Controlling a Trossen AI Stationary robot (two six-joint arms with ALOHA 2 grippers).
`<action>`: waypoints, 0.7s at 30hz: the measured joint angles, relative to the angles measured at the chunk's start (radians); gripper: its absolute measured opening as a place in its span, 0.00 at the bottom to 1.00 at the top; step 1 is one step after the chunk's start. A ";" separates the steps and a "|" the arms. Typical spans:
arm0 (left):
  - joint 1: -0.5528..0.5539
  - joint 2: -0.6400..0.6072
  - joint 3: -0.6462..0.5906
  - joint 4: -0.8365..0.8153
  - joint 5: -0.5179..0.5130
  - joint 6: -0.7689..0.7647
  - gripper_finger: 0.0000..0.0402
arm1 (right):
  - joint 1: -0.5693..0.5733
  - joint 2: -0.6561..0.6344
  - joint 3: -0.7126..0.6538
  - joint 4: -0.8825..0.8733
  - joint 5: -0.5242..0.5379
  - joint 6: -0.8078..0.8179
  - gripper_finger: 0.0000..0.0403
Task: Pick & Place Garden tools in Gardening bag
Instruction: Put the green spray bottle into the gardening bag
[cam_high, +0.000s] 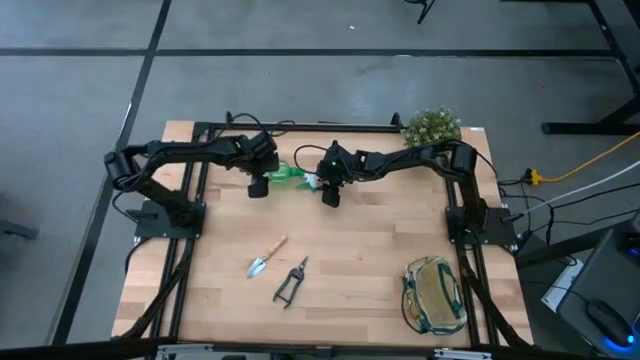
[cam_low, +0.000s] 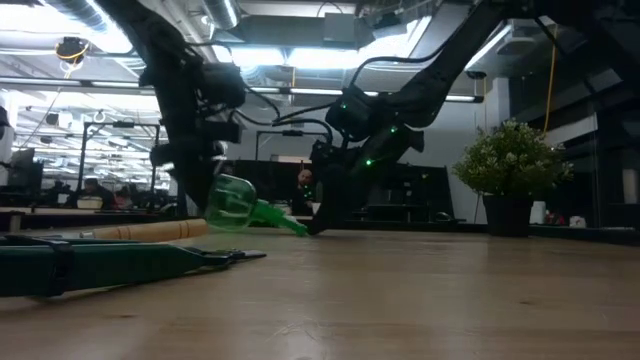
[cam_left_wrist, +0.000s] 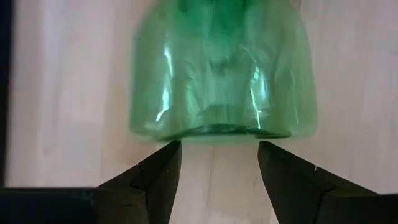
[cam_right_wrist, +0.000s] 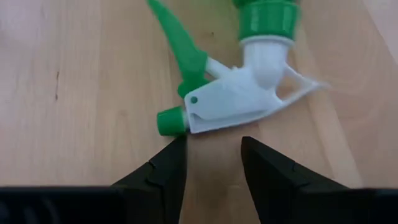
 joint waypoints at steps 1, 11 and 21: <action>-0.005 0.018 0.000 0.017 0.000 -0.014 0.52 | 0.000 0.000 0.000 0.000 -0.002 0.000 0.39; -0.083 0.104 0.000 0.123 0.021 -0.007 0.52 | 0.003 -0.001 0.001 -0.028 -0.049 -0.029 0.39; -0.154 0.075 0.000 0.092 0.008 0.011 0.52 | 0.016 -0.024 0.002 -0.116 -0.071 -0.019 0.39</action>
